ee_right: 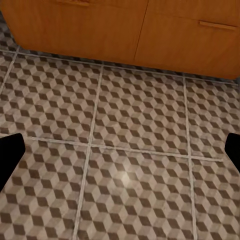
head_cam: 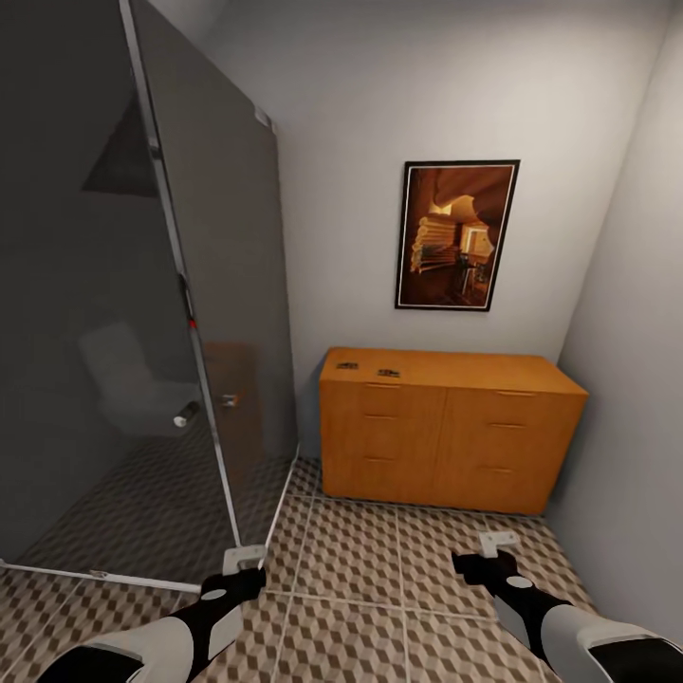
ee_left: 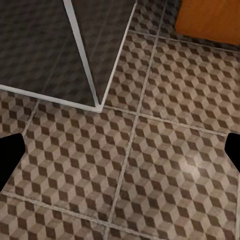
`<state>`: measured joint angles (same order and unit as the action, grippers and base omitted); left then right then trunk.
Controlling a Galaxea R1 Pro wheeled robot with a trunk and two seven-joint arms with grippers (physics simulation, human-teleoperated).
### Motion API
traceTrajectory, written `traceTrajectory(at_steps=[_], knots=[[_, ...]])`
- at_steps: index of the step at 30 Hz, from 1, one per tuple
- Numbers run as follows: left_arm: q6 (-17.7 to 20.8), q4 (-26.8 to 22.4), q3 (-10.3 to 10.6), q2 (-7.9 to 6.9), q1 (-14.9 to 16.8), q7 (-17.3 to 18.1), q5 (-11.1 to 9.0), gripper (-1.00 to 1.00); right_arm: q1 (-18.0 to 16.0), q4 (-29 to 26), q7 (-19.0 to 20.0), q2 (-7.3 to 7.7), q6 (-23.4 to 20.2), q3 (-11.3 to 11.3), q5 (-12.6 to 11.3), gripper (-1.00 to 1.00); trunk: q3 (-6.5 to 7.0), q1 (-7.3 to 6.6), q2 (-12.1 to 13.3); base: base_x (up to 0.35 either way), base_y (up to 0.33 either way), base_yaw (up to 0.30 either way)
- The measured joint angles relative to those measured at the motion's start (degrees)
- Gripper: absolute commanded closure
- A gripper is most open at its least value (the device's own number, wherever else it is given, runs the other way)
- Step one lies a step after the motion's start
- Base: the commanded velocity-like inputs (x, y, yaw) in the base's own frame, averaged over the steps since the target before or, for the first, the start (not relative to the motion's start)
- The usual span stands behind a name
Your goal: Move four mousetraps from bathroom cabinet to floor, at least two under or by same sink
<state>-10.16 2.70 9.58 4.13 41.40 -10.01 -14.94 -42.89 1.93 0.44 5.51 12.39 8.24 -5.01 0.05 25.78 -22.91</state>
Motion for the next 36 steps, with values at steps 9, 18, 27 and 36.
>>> traceTrajectory(at_steps=[9,18,27,36], knots=[[-0.03,0.04,0.00,0.00,0.00,0.18,0.02,-1.00,0.00,0.00,0.00,-0.03,0.00,0.01,0.00,-1.00,0.00,0.00,0.00,0.045,-0.009,0.000],[-0.01,0.03,0.00,0.00,-0.01,0.18,0.01,-1.00,0.00,0.00,0.00,-0.03,0.00,0.02,0.00,-1.00,0.00,0.00,-0.01,0.020,-0.001,0.000],[0.04,0.02,0.00,0.00,0.00,0.17,0.00,-1.00,0.00,0.00,0.00,-0.03,0.00,0.02,0.00,-1.00,0.00,0.00,-0.01,0.239,0.000,0.000],[0.06,0.02,0.00,0.00,-0.01,0.17,0.00,-1.00,0.00,0.00,0.00,-0.05,0.00,0.01,0.00,-1.00,0.00,0.00,-0.01,0.323,0.000,0.000]])
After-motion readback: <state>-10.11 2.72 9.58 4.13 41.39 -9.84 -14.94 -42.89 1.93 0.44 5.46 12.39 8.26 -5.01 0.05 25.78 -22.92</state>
